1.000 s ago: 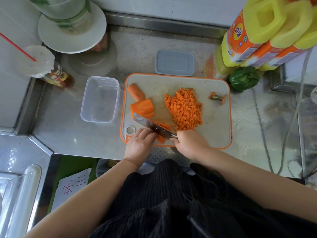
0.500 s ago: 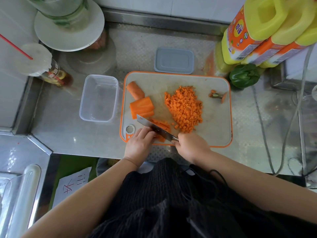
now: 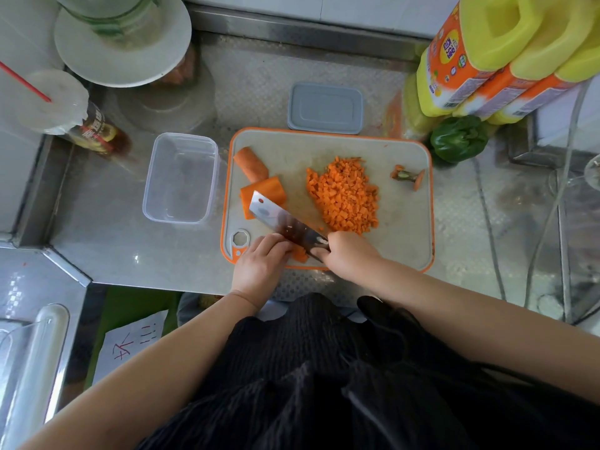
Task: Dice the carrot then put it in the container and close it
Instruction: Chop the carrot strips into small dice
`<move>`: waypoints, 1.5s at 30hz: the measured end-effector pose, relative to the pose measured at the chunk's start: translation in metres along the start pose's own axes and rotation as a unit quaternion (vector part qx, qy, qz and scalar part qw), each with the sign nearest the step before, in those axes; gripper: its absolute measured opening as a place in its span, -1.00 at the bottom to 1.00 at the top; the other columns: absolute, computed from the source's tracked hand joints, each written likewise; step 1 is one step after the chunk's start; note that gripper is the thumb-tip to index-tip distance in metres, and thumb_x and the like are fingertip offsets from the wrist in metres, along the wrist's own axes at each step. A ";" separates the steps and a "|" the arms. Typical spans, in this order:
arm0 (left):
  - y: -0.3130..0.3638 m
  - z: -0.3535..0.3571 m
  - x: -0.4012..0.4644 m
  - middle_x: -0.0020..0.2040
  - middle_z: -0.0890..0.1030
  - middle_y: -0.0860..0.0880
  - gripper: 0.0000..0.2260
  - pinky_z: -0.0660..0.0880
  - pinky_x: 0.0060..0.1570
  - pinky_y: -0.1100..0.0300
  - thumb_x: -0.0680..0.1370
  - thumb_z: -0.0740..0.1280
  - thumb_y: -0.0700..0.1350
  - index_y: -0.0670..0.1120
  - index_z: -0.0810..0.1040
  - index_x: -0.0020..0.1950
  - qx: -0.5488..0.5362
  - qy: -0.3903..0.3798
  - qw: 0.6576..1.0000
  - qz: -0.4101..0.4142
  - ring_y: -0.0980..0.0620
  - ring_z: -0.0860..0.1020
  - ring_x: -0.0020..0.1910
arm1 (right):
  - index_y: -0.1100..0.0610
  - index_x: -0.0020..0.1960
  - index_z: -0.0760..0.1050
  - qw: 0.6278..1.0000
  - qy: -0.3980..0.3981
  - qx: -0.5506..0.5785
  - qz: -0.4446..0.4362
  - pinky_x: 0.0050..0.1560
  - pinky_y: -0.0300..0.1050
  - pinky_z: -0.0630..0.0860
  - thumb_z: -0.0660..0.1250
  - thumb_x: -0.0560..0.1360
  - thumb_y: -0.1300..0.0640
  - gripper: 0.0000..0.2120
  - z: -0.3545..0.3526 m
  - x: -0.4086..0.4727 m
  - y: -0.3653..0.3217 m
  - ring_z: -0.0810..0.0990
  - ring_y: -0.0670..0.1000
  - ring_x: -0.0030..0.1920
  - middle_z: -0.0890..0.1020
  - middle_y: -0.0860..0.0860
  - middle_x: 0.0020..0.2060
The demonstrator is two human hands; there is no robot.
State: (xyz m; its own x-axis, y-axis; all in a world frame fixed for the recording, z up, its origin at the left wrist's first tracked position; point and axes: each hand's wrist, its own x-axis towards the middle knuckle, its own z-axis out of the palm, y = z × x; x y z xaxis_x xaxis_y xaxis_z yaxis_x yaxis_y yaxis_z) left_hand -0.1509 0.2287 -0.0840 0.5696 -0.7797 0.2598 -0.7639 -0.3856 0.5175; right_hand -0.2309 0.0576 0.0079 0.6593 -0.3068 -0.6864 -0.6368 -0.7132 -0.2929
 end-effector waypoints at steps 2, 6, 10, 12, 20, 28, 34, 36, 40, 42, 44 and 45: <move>0.001 -0.002 0.001 -0.02 0.63 -0.07 -0.83 0.59 -0.17 0.04 0.57 0.30 -0.09 -0.12 0.66 -0.02 -0.001 -0.004 1.000 0.004 -0.11 0.59 -0.09 | 0.10 -0.14 0.39 1.000 0.002 0.014 0.002 -0.22 -0.03 0.46 0.18 0.59 -0.15 -0.68 -0.001 0.002 -0.002 0.53 0.10 -0.22 0.48 0.00 -0.30; -0.001 -0.004 0.001 0.00 0.60 -0.07 -0.87 0.58 -0.24 0.03 0.55 0.32 -0.14 -0.14 0.64 -0.01 0.005 -0.015 1.000 0.019 -0.09 0.54 -0.07 | 0.10 -0.16 0.35 0.999 0.042 -0.007 -0.004 -0.37 -0.09 0.31 0.14 0.61 -0.12 -0.68 -0.004 -0.007 0.000 0.45 0.06 -0.31 0.42 -0.02 -0.36; -0.003 -0.003 0.001 -0.01 0.59 -0.07 -0.86 0.57 -0.27 0.01 0.50 0.30 -0.19 -0.15 0.63 -0.01 0.005 -0.028 0.999 0.021 -0.08 0.51 -0.07 | 0.11 -0.14 0.35 0.998 0.037 -0.050 -0.014 -0.31 -0.09 0.33 0.13 0.62 -0.10 -0.70 -0.001 -0.015 0.001 0.46 0.09 -0.26 0.39 -0.02 -0.36; -0.004 -0.003 0.000 -0.02 0.59 -0.08 -0.86 0.56 -0.27 -0.01 0.49 0.32 -0.22 -0.15 0.63 -0.01 0.007 -0.035 0.999 0.017 -0.11 0.53 -0.08 | 0.11 -0.10 0.41 0.998 0.033 -0.053 -0.008 -0.25 -0.08 0.39 0.14 0.62 -0.09 -0.72 0.001 -0.017 0.000 0.48 0.12 -0.22 0.42 -0.02 -0.32; -0.004 0.000 0.002 0.02 0.62 -0.12 -0.86 0.58 -0.18 0.00 0.50 0.31 -0.23 -0.18 0.64 -0.01 -0.009 -0.035 0.999 0.022 -0.13 0.55 -0.06 | 0.14 -0.05 0.45 0.999 0.006 -0.032 0.002 -0.18 -0.04 0.46 0.16 0.62 -0.05 -0.73 -0.004 -0.015 -0.003 0.53 0.16 -0.15 0.48 0.05 -0.23; -0.007 0.002 0.001 -0.03 0.61 -0.11 -0.86 0.57 -0.17 0.02 0.52 0.30 -0.21 -0.17 0.64 -0.03 -0.007 -0.032 0.999 0.024 -0.10 0.53 -0.07 | 0.11 -0.15 0.34 0.998 0.007 -0.056 -0.021 -0.27 -0.07 0.36 0.15 0.62 -0.06 -0.72 -0.002 -0.012 0.002 0.46 0.10 -0.24 0.38 -0.02 -0.36; -0.007 0.002 0.001 -0.03 0.61 -0.11 -0.89 0.57 -0.18 -0.01 0.54 0.32 -0.23 -0.17 0.64 -0.03 -0.015 -0.033 0.999 0.026 -0.13 0.54 -0.09 | 0.10 -0.14 0.33 0.996 0.024 -0.076 -0.031 -0.28 -0.06 0.38 0.12 0.64 -0.03 -0.75 0.001 -0.014 0.001 0.46 0.10 -0.27 0.38 -0.02 -0.37; -0.008 0.003 0.001 -0.03 0.61 -0.11 -0.92 0.57 -0.18 0.00 0.52 0.36 -0.25 -0.17 0.64 -0.03 -0.016 -0.031 0.999 0.025 -0.13 0.55 -0.09 | 0.09 -0.13 0.33 0.996 0.019 -0.078 -0.024 -0.28 -0.05 0.40 0.13 0.64 -0.01 -0.76 0.004 -0.013 0.000 0.49 0.13 -0.25 0.39 -0.01 -0.36; -0.007 0.003 0.001 -0.04 0.61 -0.11 -0.92 0.57 -0.20 0.02 0.53 0.35 -0.22 -0.16 0.64 -0.04 -0.013 -0.027 0.999 0.027 -0.11 0.53 -0.08 | 0.16 -0.05 0.45 0.997 0.019 -0.078 -0.012 -0.27 -0.05 0.45 0.15 0.63 0.06 -0.80 0.007 -0.006 -0.002 0.51 0.11 -0.24 0.43 0.00 -0.32; -0.006 0.004 0.001 -0.06 0.60 -0.11 -0.93 0.56 -0.23 0.02 0.51 0.37 -0.23 -0.16 0.64 -0.05 -0.008 -0.024 0.999 0.024 -0.09 0.51 -0.08 | 0.18 0.01 0.49 0.997 0.021 -0.077 -0.009 -0.25 -0.04 0.50 0.17 0.61 0.14 -0.84 0.010 -0.003 -0.002 0.52 0.10 -0.23 0.48 0.02 -0.27; -0.006 0.004 0.001 -0.07 0.60 -0.11 -0.93 0.56 -0.24 0.02 0.51 0.37 -0.22 -0.17 0.63 -0.05 -0.004 -0.025 0.999 0.020 -0.09 0.49 -0.09 | 0.17 0.04 0.49 0.996 0.027 -0.082 -0.012 -0.26 -0.05 0.50 0.17 0.60 0.16 -0.86 0.012 -0.003 -0.002 0.52 0.10 -0.23 0.51 0.03 -0.23; -0.004 0.003 0.001 -0.07 0.60 -0.11 -0.93 0.56 -0.25 0.02 0.51 0.36 -0.22 -0.17 0.63 -0.05 -0.001 -0.025 0.999 0.020 -0.09 0.49 -0.09 | 0.17 0.05 0.48 0.996 0.030 -0.084 -0.015 -0.27 -0.06 0.47 0.17 0.60 0.15 -0.85 0.012 -0.004 -0.001 0.51 0.10 -0.23 0.52 0.03 -0.21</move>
State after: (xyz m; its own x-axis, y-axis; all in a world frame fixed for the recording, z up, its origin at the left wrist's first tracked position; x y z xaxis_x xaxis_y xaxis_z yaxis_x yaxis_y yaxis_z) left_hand -0.1480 0.2277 -0.0884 0.5232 -0.8178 0.2396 -0.7850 -0.3531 0.5089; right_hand -0.2374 0.0672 0.0025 0.7028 -0.3178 -0.6364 -0.5447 -0.8158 -0.1941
